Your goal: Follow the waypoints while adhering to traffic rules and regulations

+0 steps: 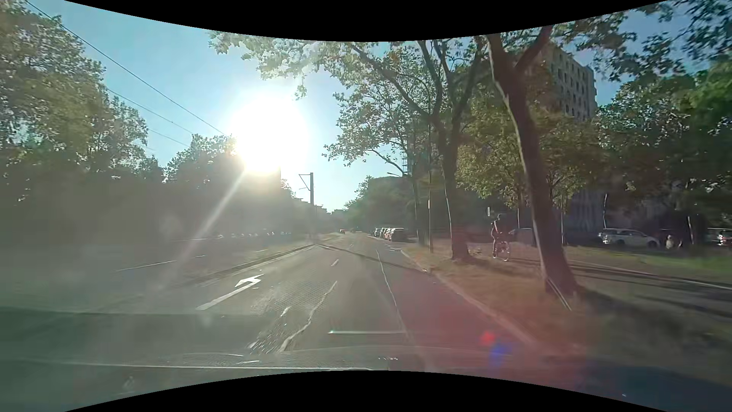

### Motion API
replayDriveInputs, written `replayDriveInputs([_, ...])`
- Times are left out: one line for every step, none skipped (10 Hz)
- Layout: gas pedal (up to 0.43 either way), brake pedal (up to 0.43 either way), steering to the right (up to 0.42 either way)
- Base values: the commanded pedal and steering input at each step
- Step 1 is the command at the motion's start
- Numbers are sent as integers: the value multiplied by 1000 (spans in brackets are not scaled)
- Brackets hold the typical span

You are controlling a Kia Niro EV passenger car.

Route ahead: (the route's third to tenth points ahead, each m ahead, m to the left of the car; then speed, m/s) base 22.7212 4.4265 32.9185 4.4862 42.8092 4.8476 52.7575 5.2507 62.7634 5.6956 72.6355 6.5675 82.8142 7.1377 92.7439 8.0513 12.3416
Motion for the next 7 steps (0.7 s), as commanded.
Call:
replayDriveInputs([79, 0, -4])
replayDriveInputs([79, 0, -4])
replayDriveInputs([79, 0, -4])
replayDriveInputs([79, 0, -4])
replayDriveInputs([79, 0, -4])
replayDriveInputs([79, 0, -4])
replayDriveInputs([79, 0, -4])
